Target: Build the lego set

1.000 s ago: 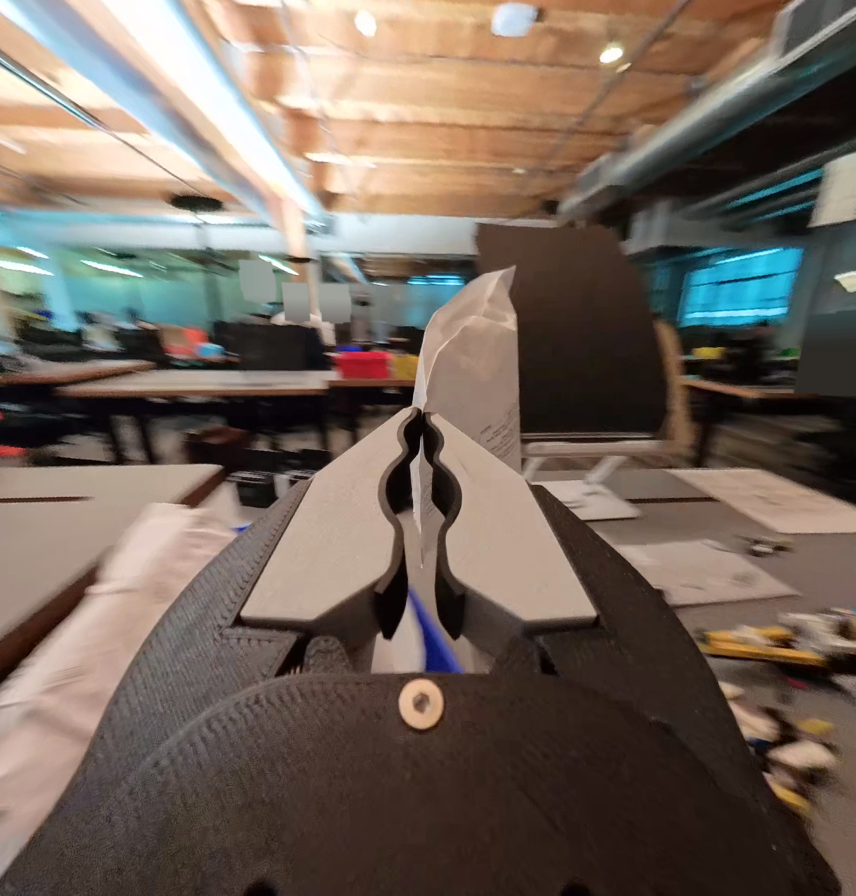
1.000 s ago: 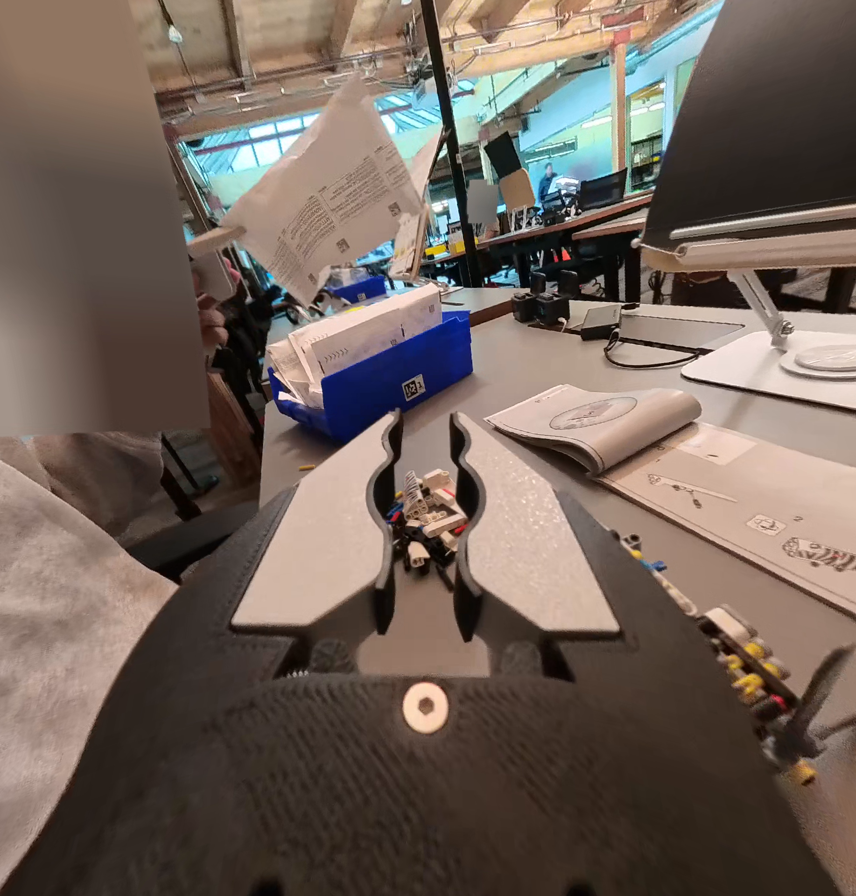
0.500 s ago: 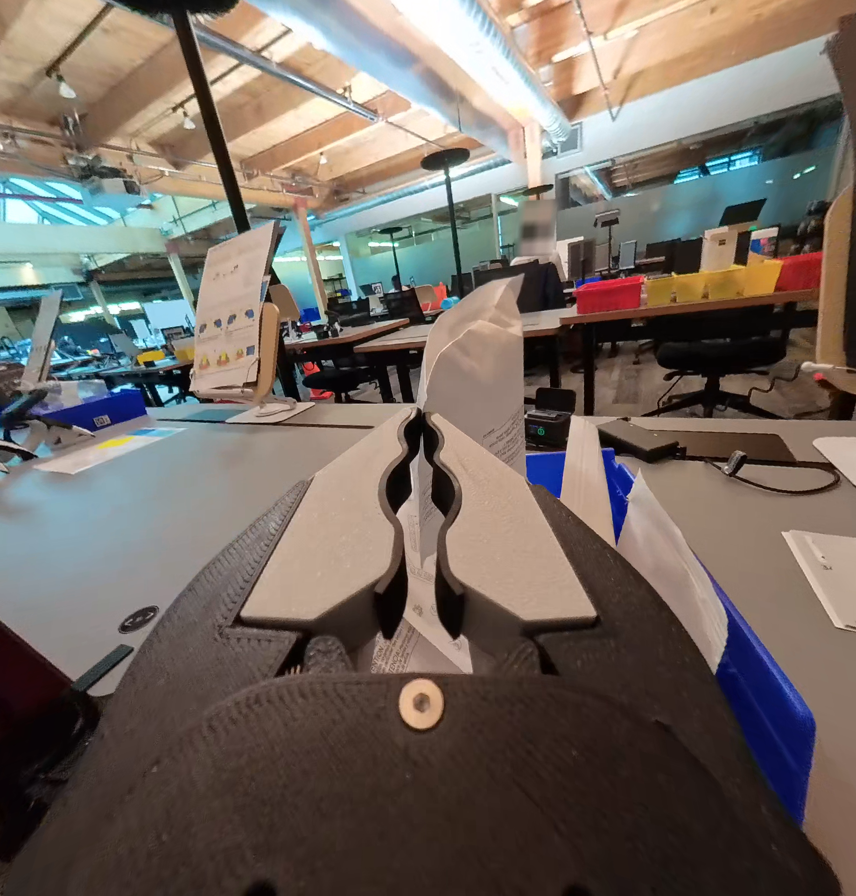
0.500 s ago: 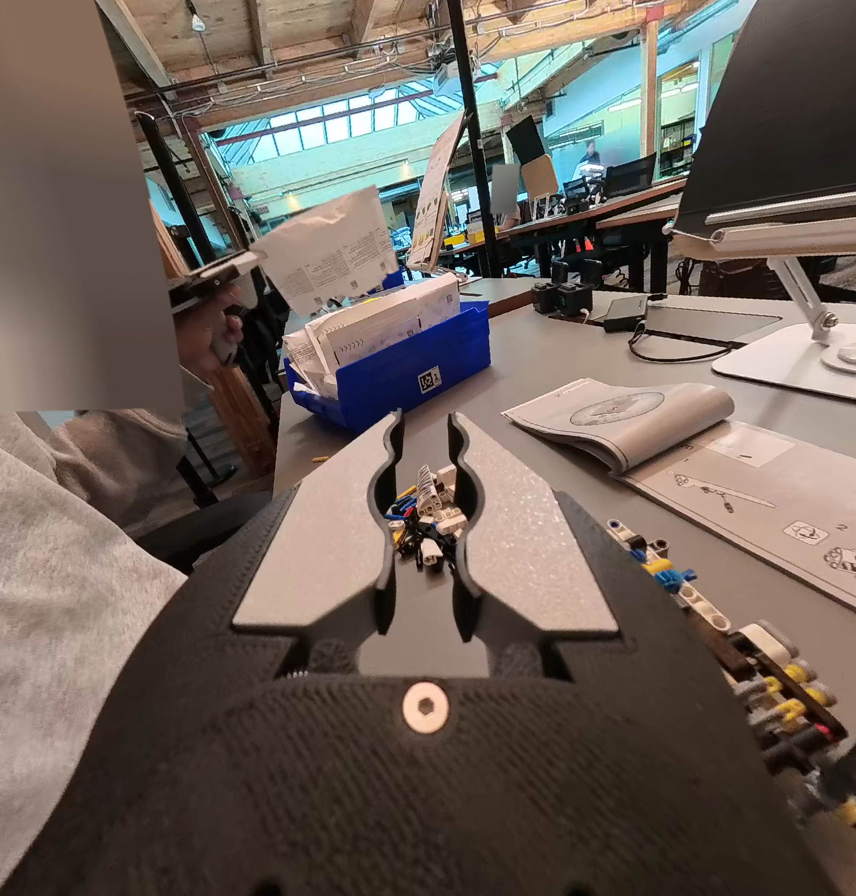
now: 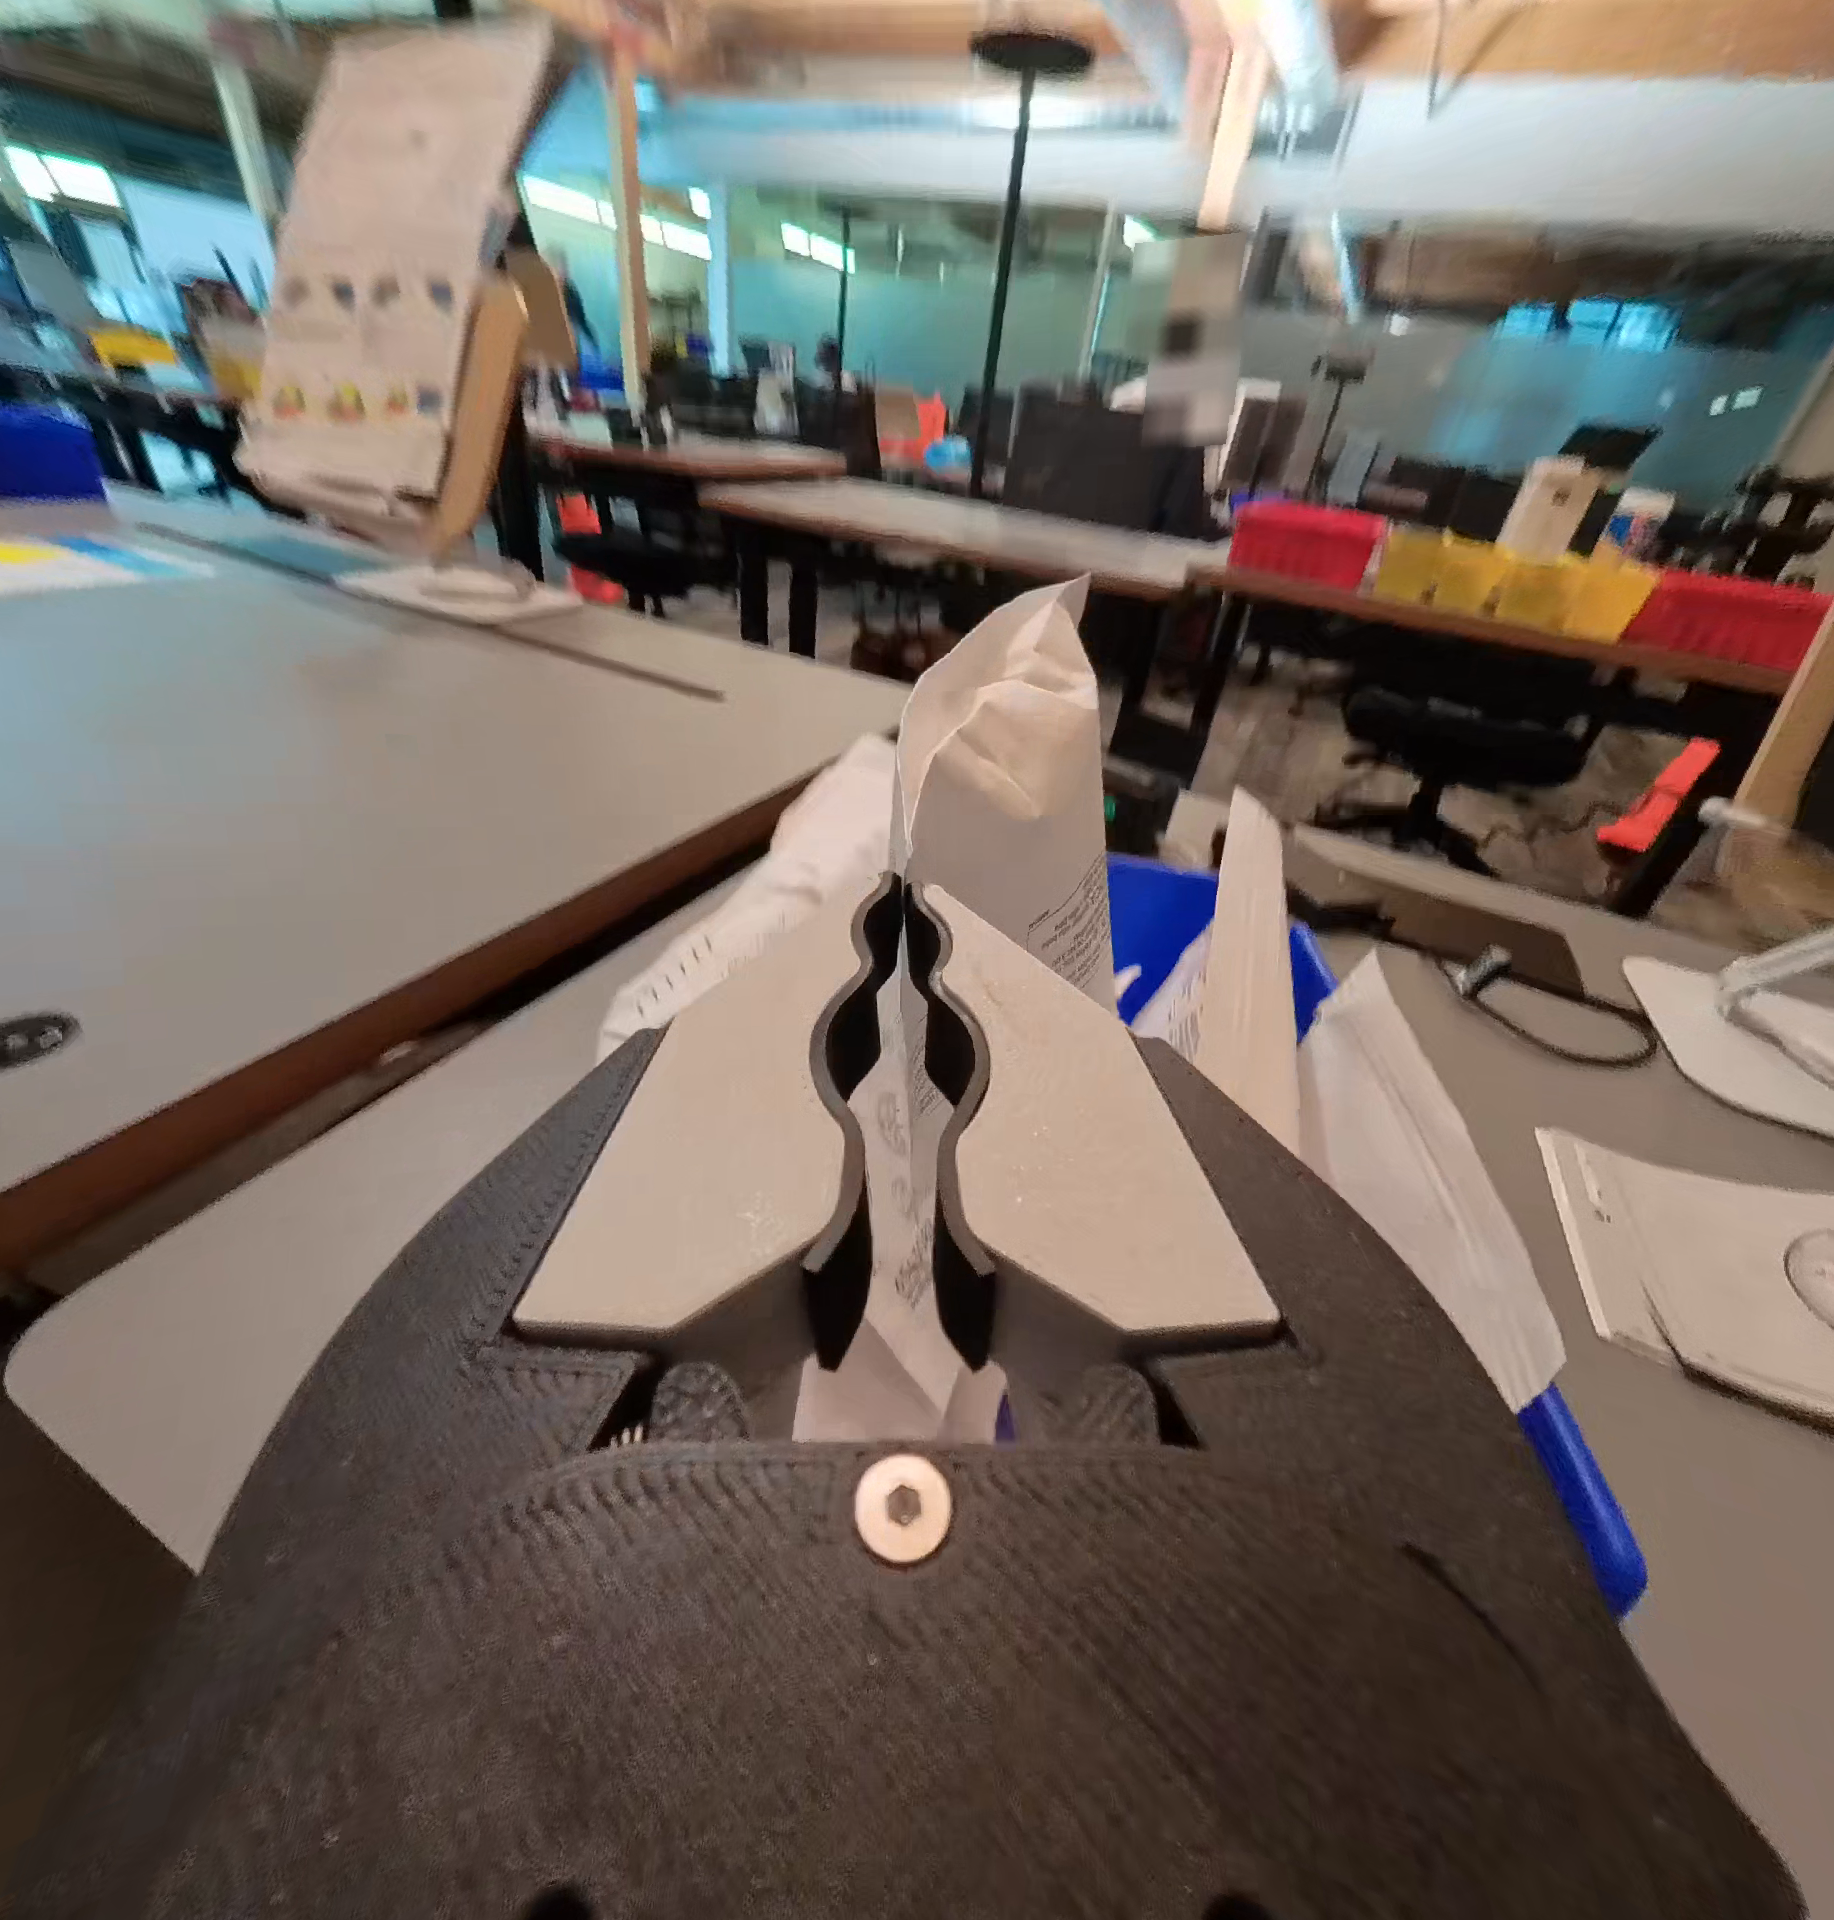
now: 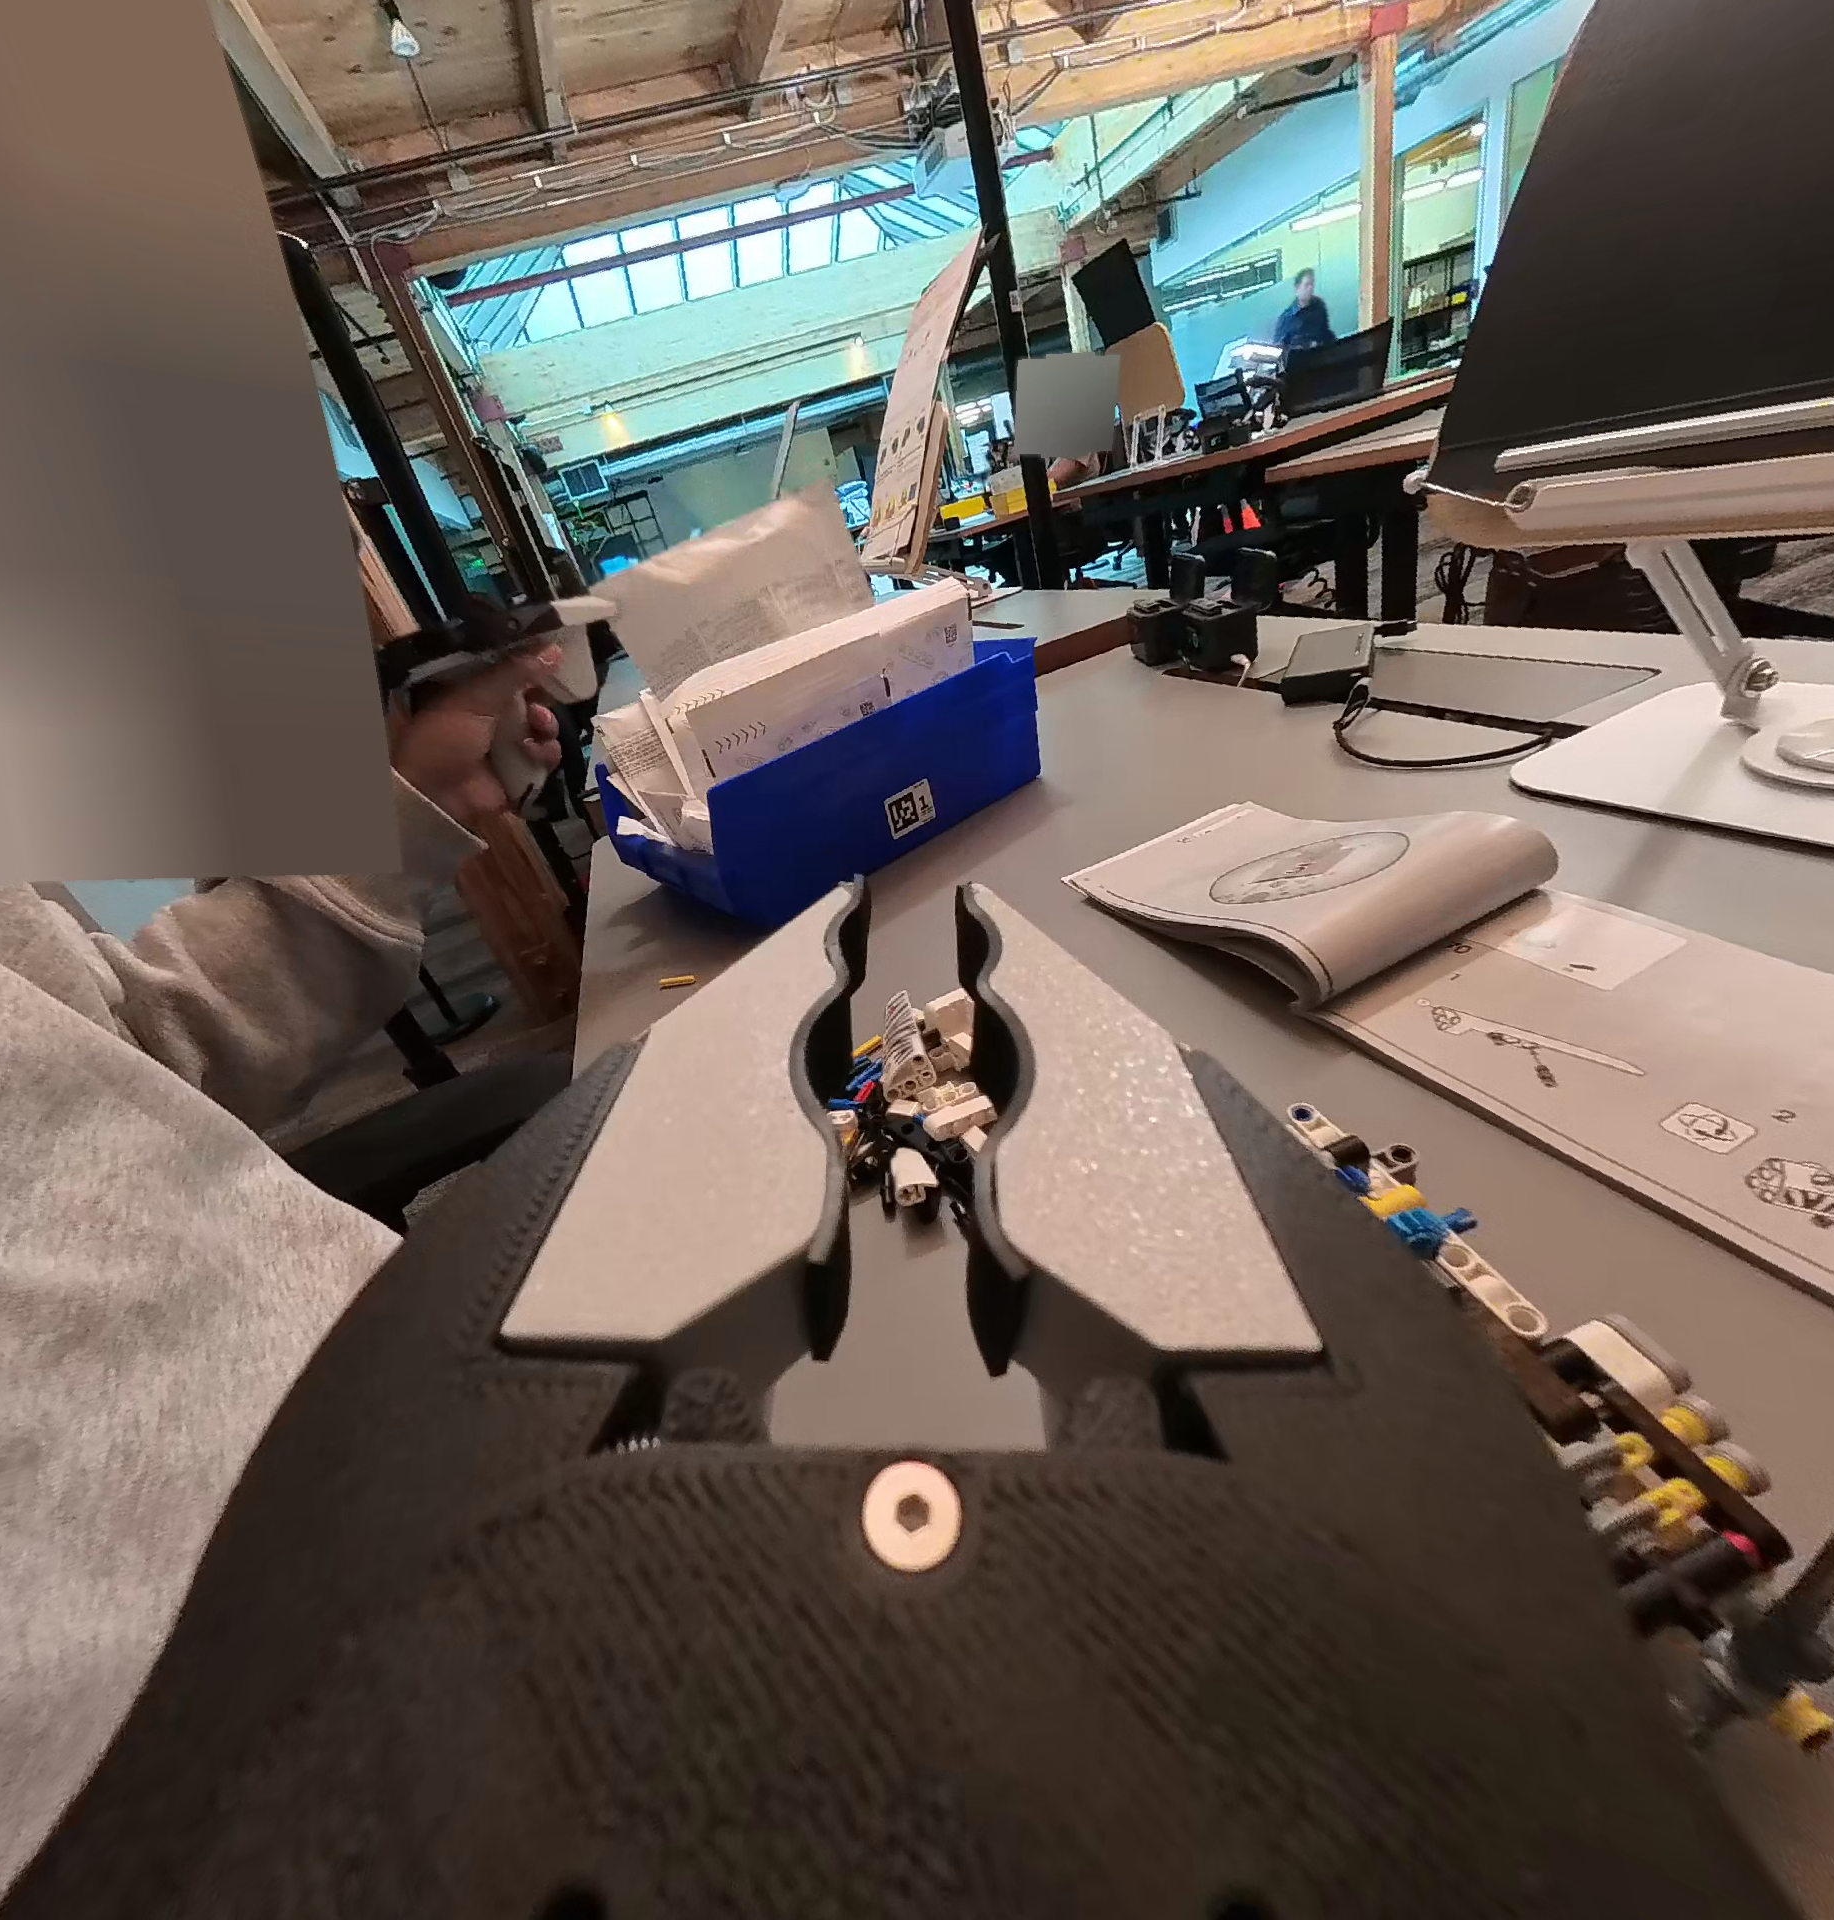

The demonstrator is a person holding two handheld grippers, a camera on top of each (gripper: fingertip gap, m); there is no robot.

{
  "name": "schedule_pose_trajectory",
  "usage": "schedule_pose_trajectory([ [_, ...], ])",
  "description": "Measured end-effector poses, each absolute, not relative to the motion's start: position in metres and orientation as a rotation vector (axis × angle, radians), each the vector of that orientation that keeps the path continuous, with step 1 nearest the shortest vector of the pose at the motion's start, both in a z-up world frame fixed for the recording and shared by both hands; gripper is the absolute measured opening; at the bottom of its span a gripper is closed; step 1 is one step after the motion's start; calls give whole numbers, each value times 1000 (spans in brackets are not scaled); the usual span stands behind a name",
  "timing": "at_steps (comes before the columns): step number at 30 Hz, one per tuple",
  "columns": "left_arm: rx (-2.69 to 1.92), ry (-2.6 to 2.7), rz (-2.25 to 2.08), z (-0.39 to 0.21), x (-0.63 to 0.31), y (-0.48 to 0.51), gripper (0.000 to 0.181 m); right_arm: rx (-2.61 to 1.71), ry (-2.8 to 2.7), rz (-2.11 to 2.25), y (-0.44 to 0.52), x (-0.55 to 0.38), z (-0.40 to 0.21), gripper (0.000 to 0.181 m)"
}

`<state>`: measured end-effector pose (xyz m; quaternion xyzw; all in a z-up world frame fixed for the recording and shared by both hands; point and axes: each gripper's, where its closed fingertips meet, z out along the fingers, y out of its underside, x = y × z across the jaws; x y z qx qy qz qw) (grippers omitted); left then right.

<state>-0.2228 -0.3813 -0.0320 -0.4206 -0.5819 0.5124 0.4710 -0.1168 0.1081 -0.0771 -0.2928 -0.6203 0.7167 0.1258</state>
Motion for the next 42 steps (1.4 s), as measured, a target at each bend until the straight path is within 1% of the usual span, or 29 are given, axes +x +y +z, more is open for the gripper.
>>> schedule_pose_trajectory([
  [2,-1085,-1469,1193,-47,-226,-378,0,-854,-1808,2084,109,-117,-77,14],
  [3,-1107,-1490,1176,-53,-226,-378,10,-855,-1809,2083,109,-117,-78,14],
  [5,-1106,-1514,1200,-55,-221,-382,43,-857,-1808,2080,109,-117,-78,14],
  [7,-1074,-1506,1267,-48,-211,-389,65,-858,-1807,2078,110,-117,-78,14],
  [9,-1054,-1506,1311,-44,-201,-396,71,-860,-1808,2079,109,-117,-79,15],
  [12,-1050,-1533,1310,-48,-187,-406,72,-866,-1812,2082,109,-117,-81,15],
  [16,-1066,-1567,1249,-63,-173,-419,71,-876,-1820,2092,107,-119,-85,15],
  [21,-1132,-1722,1105,-110,-170,-428,69,-873,-1826,2105,104,-119,-85,14],
  [25,-1118,-1794,1039,-143,-171,-438,61,-864,-1828,2094,104,-119,-84,14],
  [29,-1132,-1738,892,-157,-178,-424,56,-867,-1825,2095,104,-119,-84,14],
  [30,-1136,-1726,878,-158,-180,-422,54,-868,-1827,2095,104,-119,-84,14],
  [32,-1129,-1695,891,-155,-181,-423,41,-870,-1830,2095,103,-119,-85,14],
  [34,-1131,-1635,892,-150,-183,-419,17,-872,-1834,2092,102,-119,-86,14],
  [35,-1127,-1618,893,-148,-184,-418,11,-873,-1835,2091,102,-119,-87,14],
  [38,-1117,-1619,953,-148,-187,-427,4,-879,-1837,2094,102,-120,-89,14],
  [42,-1027,-1649,964,-145,-201,-452,6,-880,-1839,2097,101,-120,-89,14],
])
